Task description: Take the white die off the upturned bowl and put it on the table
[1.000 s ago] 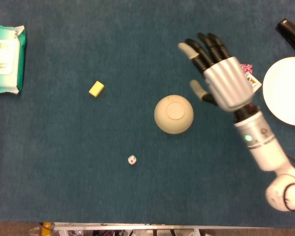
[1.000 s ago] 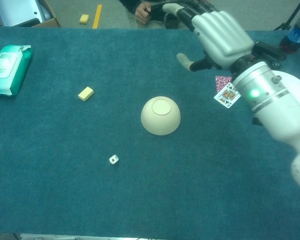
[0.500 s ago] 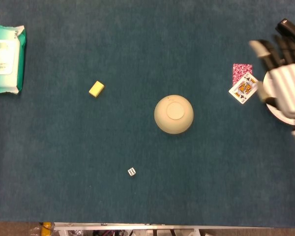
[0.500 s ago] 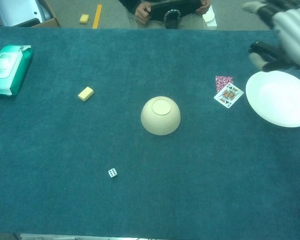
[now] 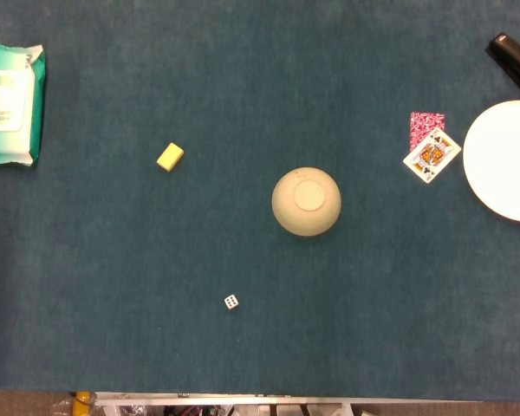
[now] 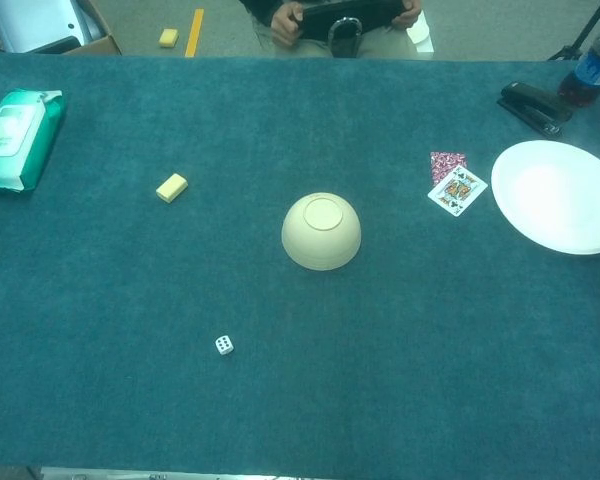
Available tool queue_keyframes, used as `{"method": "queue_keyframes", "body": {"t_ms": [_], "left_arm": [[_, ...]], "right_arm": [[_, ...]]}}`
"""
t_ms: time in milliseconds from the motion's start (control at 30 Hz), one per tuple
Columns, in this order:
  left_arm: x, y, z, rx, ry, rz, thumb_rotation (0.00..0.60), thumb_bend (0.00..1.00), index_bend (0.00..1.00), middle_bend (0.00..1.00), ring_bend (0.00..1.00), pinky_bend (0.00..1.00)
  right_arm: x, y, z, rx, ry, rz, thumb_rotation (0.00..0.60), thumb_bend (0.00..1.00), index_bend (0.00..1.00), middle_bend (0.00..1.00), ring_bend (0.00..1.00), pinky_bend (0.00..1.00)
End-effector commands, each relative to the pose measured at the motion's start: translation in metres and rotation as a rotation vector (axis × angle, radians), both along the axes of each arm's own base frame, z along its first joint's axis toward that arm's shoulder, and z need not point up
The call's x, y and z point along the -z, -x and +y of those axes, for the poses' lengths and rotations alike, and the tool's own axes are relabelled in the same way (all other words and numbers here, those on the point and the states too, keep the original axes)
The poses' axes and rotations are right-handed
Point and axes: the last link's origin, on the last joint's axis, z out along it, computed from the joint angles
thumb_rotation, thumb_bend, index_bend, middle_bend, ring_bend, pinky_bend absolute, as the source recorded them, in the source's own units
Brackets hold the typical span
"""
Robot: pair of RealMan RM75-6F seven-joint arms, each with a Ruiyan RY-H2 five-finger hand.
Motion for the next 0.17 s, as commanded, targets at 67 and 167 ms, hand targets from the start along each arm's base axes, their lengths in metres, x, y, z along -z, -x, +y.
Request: {"method": "queue_keyframes", "body": {"t_ms": [67, 167], "left_arm": [[0.0007, -0.0015, -0.0009, 0.001, 0.005, 0.002, 0.6, 0.47, 0.3, 0.29, 0.21, 0.13], [0.0011, -0.0026, -0.0011, 0.004, 0.004, 0.001, 0.6, 0.47, 0.3, 0.29, 0.21, 0.13]], "right_arm": [[-0.0082, 0.0068, 0.0094, 0.021, 0.015, 0.001, 0.6, 0.36, 0.13, 0.18, 0.01, 0.08], [-0.0094, 0.0087, 0.0115, 0.028, 0.014, -0.002, 0.6, 0.36, 0.13, 0.18, 0.01, 0.08]]}}
